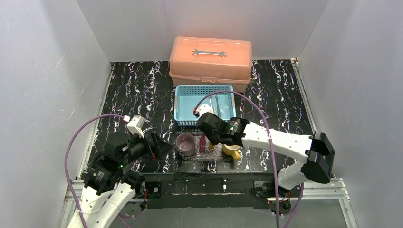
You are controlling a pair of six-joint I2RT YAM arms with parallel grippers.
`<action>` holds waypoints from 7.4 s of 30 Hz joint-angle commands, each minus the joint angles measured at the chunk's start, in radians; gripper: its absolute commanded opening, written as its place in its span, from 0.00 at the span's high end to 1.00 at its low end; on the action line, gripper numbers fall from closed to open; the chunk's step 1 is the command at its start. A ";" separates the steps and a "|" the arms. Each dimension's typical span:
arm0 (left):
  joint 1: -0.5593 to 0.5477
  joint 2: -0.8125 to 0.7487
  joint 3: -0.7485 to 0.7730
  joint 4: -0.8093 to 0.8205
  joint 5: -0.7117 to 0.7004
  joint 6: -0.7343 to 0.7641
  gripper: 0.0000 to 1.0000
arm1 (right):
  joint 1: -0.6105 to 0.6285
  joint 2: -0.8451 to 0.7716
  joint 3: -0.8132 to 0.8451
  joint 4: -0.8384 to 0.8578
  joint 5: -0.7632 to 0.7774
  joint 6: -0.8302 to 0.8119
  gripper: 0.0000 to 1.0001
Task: Prepare toiletry sets of a toothbrush and toothpaste on the tray
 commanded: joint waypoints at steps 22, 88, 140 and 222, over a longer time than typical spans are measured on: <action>-0.001 0.009 -0.004 0.013 0.004 0.011 0.02 | -0.019 -0.046 0.159 -0.023 0.051 -0.031 0.54; -0.001 0.082 -0.023 0.074 0.047 0.089 0.02 | -0.593 0.662 0.452 0.241 -0.249 -0.135 0.65; -0.001 0.090 -0.023 0.074 0.047 0.087 0.02 | -0.596 0.497 0.372 0.256 -0.269 -0.113 0.99; -0.001 0.152 0.212 0.332 0.722 -0.112 0.24 | -0.072 -0.263 -0.180 0.851 -1.305 0.122 0.99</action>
